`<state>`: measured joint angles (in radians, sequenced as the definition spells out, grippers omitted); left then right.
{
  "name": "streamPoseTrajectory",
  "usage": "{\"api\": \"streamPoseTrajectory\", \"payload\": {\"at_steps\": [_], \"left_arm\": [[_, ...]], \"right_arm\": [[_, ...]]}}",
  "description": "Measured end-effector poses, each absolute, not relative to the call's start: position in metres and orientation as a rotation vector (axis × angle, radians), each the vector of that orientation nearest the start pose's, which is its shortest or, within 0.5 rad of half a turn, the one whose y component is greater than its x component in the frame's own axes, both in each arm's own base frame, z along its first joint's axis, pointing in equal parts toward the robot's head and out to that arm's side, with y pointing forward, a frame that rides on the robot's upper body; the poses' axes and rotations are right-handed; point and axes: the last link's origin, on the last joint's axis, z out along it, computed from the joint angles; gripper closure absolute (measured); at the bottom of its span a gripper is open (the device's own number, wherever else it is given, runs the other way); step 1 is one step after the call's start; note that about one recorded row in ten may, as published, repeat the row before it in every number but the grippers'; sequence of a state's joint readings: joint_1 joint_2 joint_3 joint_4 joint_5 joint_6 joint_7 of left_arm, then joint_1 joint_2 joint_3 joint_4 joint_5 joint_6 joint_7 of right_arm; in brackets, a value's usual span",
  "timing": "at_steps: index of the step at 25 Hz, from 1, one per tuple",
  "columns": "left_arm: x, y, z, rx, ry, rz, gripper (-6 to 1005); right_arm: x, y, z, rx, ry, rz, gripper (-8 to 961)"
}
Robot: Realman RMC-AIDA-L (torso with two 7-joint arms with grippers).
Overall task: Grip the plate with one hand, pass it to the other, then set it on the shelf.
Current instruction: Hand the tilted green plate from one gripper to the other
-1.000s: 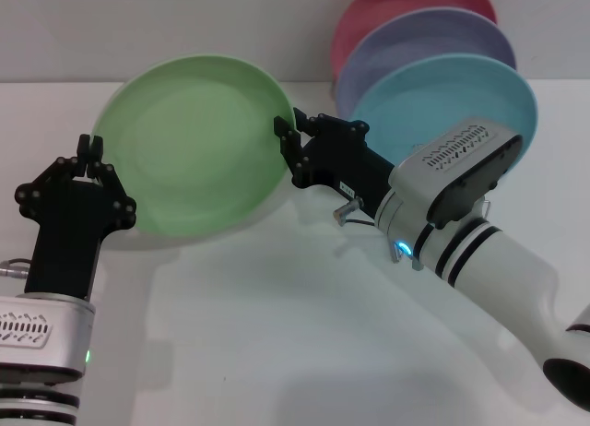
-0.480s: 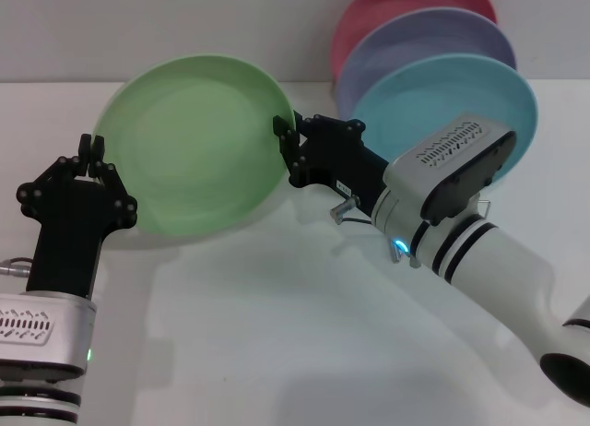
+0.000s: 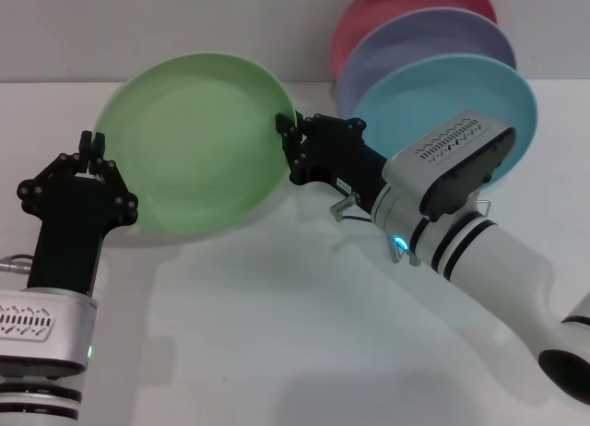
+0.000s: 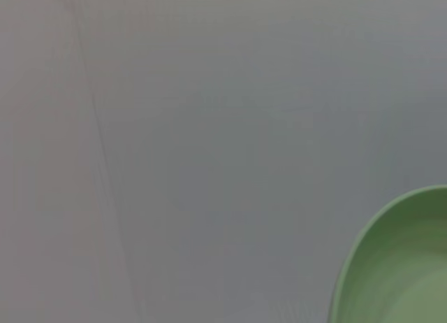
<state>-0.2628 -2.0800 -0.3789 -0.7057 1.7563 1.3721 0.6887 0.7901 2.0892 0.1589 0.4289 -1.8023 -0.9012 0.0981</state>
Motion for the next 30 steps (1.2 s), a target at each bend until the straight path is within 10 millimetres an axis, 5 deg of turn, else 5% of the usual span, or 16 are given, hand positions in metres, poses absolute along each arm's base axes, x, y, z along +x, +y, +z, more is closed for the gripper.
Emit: {"api": "streamPoseTrajectory", "payload": {"at_steps": [30], "left_arm": [[-0.2519, 0.2670, -0.0636, -1.511, -0.252, -0.561, 916]], "right_arm": [[0.1779, 0.3655, -0.1280, -2.148, 0.500, 0.817, 900]]}}
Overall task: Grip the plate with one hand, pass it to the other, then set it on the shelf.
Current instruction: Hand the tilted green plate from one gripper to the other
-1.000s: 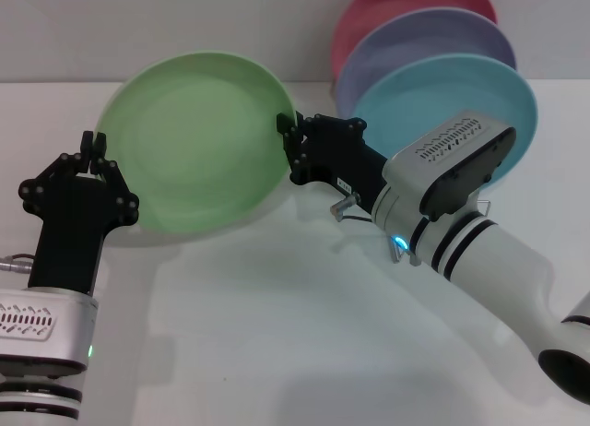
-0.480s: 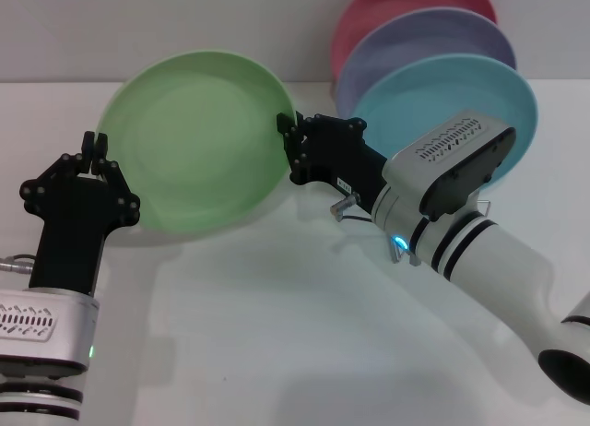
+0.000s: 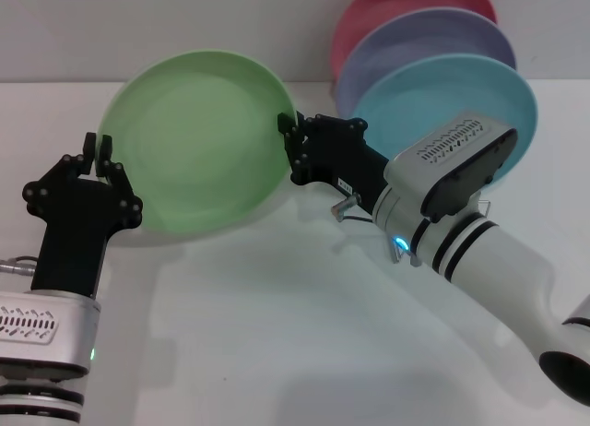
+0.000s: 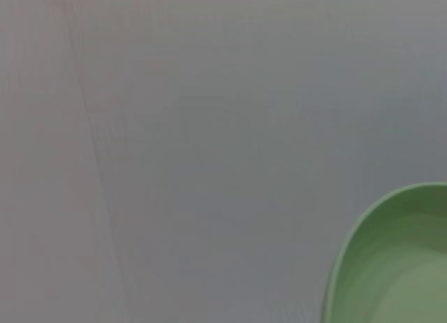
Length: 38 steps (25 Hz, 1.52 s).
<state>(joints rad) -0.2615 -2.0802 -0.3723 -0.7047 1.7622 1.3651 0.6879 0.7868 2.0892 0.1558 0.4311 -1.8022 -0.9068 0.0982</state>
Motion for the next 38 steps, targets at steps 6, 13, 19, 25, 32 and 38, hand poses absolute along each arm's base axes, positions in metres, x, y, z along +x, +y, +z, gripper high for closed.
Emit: {"api": "streamPoseTrajectory", "payload": {"at_steps": [6, 13, 19, 25, 32, 38], "left_arm": [[-0.252, 0.266, -0.064, -1.512, -0.254, -0.560, 893], [-0.252, 0.265, -0.065, -1.516, -0.256, -0.565, 843], [-0.252, 0.264, -0.065, -1.518, -0.255, -0.566, 719], [-0.254, 0.264, -0.064, -1.513, -0.258, -0.562, 718], [-0.256, 0.265, -0.061, -1.504, -0.257, -0.559, 717], [-0.260, 0.264, -0.055, -1.469, -0.262, -0.551, 716]], "right_arm": [[0.178, 0.364, -0.129, -2.160, 0.486, 0.816, 901], [0.178, 0.363, -0.129, -2.161, 0.484, 0.816, 903], [0.179, 0.363, -0.129, -2.160, 0.484, 0.813, 908], [0.181, 0.363, -0.128, -2.157, 0.480, 0.811, 915], [0.183, 0.362, -0.127, -2.151, 0.481, 0.815, 917], [0.182, 0.360, -0.127, -2.162, 0.448, 0.812, 918]]}}
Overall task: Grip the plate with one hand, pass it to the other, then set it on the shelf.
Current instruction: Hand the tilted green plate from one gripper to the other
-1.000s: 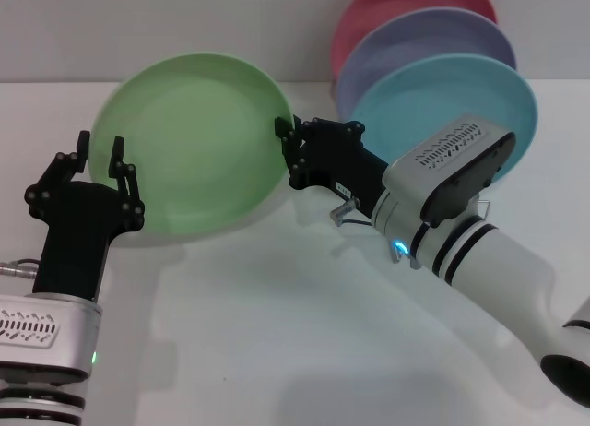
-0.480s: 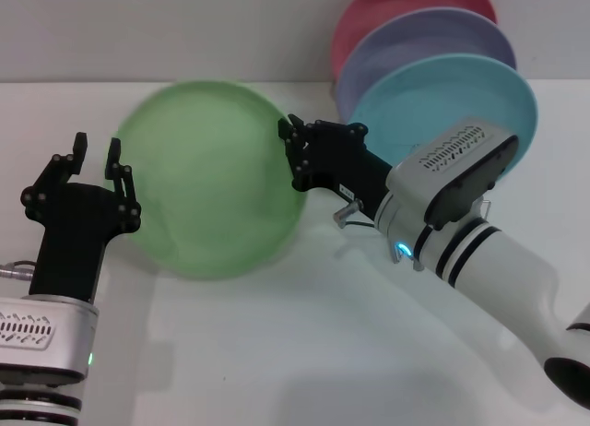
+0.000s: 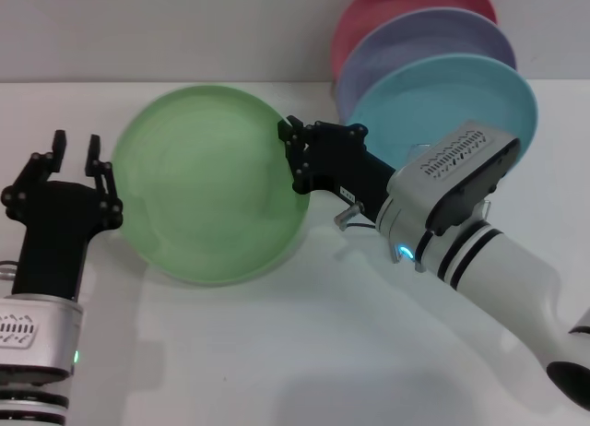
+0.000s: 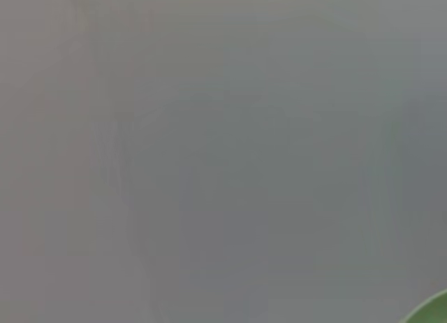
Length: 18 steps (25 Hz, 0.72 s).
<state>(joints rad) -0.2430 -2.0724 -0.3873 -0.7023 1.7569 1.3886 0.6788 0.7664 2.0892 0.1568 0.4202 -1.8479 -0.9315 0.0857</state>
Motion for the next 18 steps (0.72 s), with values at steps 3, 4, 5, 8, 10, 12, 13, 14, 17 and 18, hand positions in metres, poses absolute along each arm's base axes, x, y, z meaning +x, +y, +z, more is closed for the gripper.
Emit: {"api": "streamPoseTrajectory", "payload": {"at_steps": [3, 4, 5, 8, 10, 12, 13, 14, 17, 18], "left_arm": [[-0.261, 0.265, -0.053, -1.455, -0.268, -0.551, 715], [-0.262, 0.266, -0.051, -1.446, -0.275, -0.554, 715], [-0.266, 0.267, -0.047, -1.427, -0.296, -0.571, 715], [-0.272, 0.268, -0.042, -1.400, -0.324, -0.602, 714], [-0.283, 0.267, -0.033, -1.363, -0.379, -0.667, 714], [-0.286, 0.267, -0.031, -1.354, -0.395, -0.686, 713], [-0.289, 0.268, -0.029, -1.345, -0.411, -0.701, 713], [-0.292, 0.269, -0.027, -1.336, -0.425, -0.713, 713], [-0.295, 0.272, -0.023, -1.324, -0.442, -0.727, 713], [-0.297, 0.273, -0.022, -1.320, -0.449, -0.732, 712]], "right_arm": [[0.182, 0.359, -0.125, -2.152, 0.413, 0.820, 918], [0.182, 0.358, -0.124, -2.146, 0.403, 0.827, 918], [0.182, 0.358, -0.121, -2.133, 0.387, 0.841, 918], [0.184, 0.357, -0.117, -2.114, 0.365, 0.864, 917], [0.187, 0.352, -0.107, -2.080, 0.316, 0.914, 919], [0.187, 0.350, -0.105, -2.071, 0.294, 0.933, 922], [0.188, 0.347, -0.101, -2.059, 0.270, 0.955, 923], [0.189, 0.344, -0.098, -2.048, 0.249, 0.975, 925], [0.192, 0.336, -0.083, -1.990, 0.176, 1.052, 926], [0.193, 0.333, -0.078, -1.967, 0.151, 1.073, 926]]}}
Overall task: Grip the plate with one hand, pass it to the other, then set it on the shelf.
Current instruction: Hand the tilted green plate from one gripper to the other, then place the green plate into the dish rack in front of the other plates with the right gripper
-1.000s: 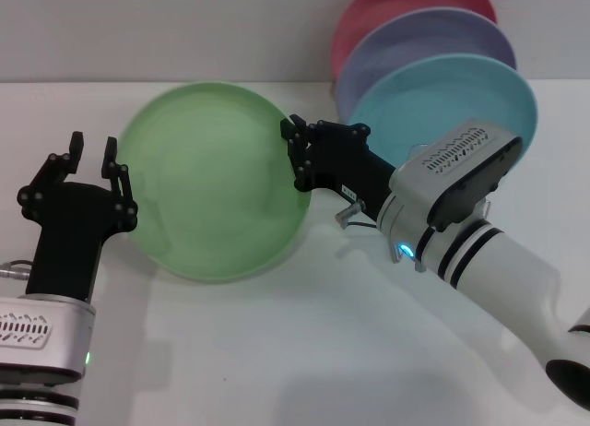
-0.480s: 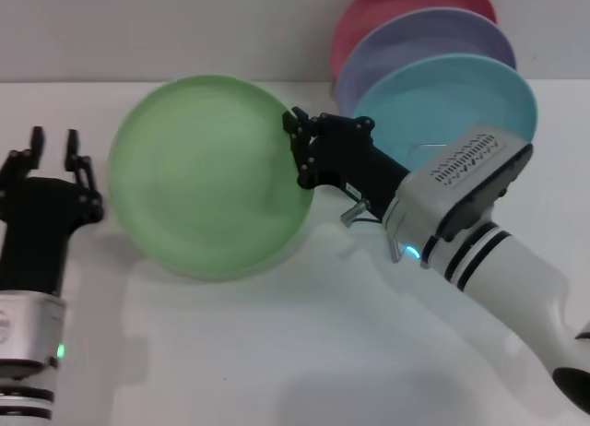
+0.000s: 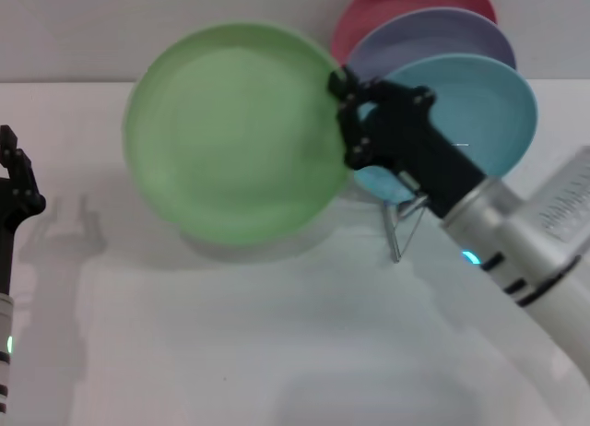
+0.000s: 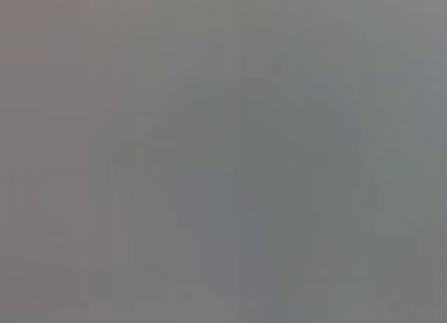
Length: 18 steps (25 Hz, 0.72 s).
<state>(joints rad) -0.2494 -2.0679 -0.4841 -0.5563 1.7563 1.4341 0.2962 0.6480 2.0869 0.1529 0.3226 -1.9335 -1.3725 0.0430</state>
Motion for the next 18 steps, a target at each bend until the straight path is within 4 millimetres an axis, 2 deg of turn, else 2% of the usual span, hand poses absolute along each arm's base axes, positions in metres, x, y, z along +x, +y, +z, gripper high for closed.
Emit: {"api": "streamPoseTrajectory", "payload": {"at_steps": [7, 11, 12, 18], "left_arm": [[-0.306, 0.272, -0.015, -1.283, -0.517, -0.788, 711], [-0.308, 0.271, -0.015, -1.281, -0.541, -0.813, 710], [-0.309, 0.271, -0.015, -1.281, -0.550, -0.821, 710], [-0.314, 0.270, -0.017, -1.281, -0.628, -0.875, 709]], "right_arm": [[0.209, 0.312, -0.044, -1.784, -0.111, 1.069, 927], [0.217, 0.305, -0.029, -1.725, -0.174, 1.079, 927], [0.223, 0.301, -0.019, -1.691, -0.217, 1.079, 928], [0.239, 0.300, 0.004, -1.655, -0.321, 1.004, 928]]}}
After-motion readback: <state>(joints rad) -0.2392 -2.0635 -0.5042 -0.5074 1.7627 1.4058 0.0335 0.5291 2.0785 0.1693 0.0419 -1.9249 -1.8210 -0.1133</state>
